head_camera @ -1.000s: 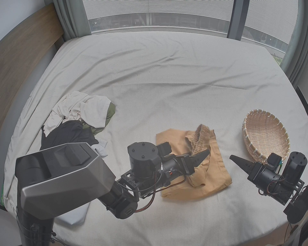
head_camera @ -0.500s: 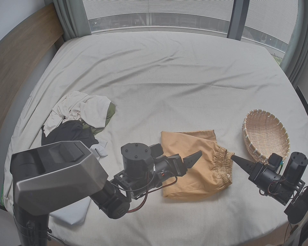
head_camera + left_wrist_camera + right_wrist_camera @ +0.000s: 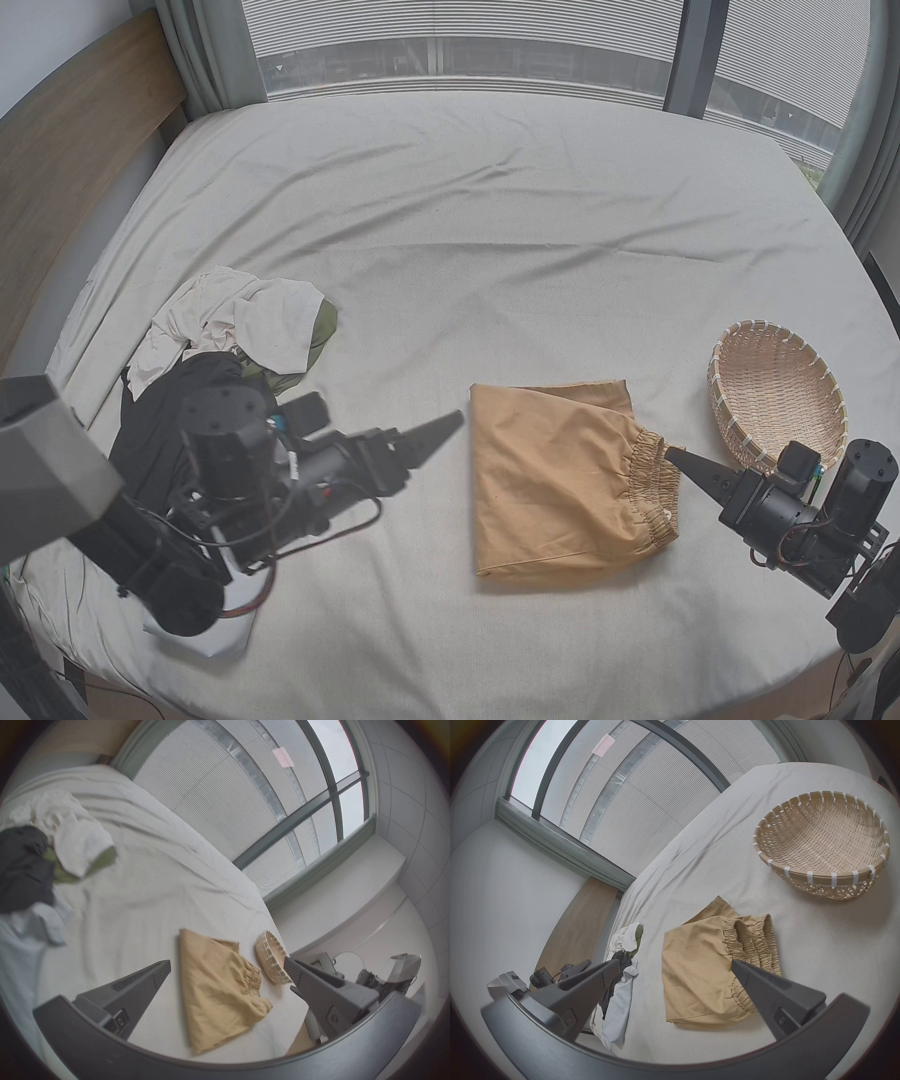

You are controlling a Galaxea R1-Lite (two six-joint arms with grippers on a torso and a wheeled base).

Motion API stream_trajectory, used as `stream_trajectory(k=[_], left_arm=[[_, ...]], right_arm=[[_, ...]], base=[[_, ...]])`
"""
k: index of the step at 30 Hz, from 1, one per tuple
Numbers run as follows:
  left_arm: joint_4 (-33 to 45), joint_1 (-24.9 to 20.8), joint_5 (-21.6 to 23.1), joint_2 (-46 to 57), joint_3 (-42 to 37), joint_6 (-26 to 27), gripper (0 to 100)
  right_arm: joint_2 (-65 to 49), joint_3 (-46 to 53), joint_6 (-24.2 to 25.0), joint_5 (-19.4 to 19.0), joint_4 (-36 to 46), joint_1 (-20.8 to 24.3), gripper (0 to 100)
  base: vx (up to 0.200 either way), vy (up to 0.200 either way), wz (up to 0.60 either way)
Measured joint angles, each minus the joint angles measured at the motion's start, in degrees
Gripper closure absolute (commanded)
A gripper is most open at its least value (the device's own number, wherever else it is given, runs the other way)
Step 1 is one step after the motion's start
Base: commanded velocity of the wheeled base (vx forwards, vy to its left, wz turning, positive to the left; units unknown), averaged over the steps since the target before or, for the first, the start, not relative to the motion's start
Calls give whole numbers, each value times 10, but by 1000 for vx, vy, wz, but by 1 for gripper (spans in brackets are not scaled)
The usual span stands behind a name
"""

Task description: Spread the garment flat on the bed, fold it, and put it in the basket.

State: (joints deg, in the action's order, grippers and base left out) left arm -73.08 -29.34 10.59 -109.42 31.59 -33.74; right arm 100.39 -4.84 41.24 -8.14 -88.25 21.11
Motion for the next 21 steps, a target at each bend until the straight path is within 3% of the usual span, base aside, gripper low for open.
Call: stream_trajectory(k=[8, 17, 21], left_arm=[[-11, 118, 58, 99, -112, 8, 0], [-35, 145, 63, 123, -183, 78, 0], [-36, 146, 63, 125, -198, 85, 0]], right_arm=[[26, -33, -6, 1, 0, 33, 0], [73, -41, -10, 17, 0, 46, 0], [93, -26, -10, 21, 0, 39, 0]], base=[[0, 0, 0], [0, 0, 0], [0, 0, 0]])
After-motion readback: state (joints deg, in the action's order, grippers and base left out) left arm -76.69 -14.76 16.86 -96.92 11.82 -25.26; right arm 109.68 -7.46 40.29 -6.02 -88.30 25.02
